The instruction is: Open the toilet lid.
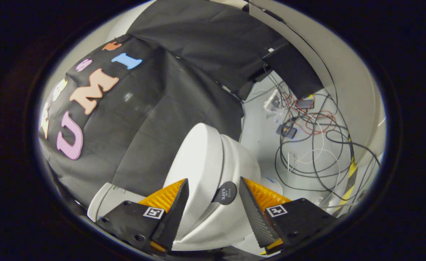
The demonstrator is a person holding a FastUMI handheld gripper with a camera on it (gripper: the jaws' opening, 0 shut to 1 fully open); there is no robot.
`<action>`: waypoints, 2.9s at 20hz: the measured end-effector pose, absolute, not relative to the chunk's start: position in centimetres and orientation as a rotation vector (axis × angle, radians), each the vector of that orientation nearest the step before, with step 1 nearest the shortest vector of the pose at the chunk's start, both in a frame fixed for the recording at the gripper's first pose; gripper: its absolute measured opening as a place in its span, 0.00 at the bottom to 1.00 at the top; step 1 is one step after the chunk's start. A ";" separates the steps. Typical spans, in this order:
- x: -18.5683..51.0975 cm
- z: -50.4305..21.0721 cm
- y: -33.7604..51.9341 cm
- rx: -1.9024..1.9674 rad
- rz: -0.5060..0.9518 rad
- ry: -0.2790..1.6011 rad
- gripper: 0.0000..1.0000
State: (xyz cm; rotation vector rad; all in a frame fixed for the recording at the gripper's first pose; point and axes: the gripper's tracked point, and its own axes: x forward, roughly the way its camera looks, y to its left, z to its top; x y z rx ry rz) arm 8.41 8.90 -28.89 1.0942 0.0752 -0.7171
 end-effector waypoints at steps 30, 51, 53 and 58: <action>12.3 -20.2 12.4 0.985 -0.415 0.022 0.22; 20.9 -5.1 28.8 0.402 -0.062 -0.018 0.27; 21.8 -4.6 30.9 0.364 -0.023 -0.014 0.28; 23.9 -4.4 35.7 0.324 0.059 0.002 0.28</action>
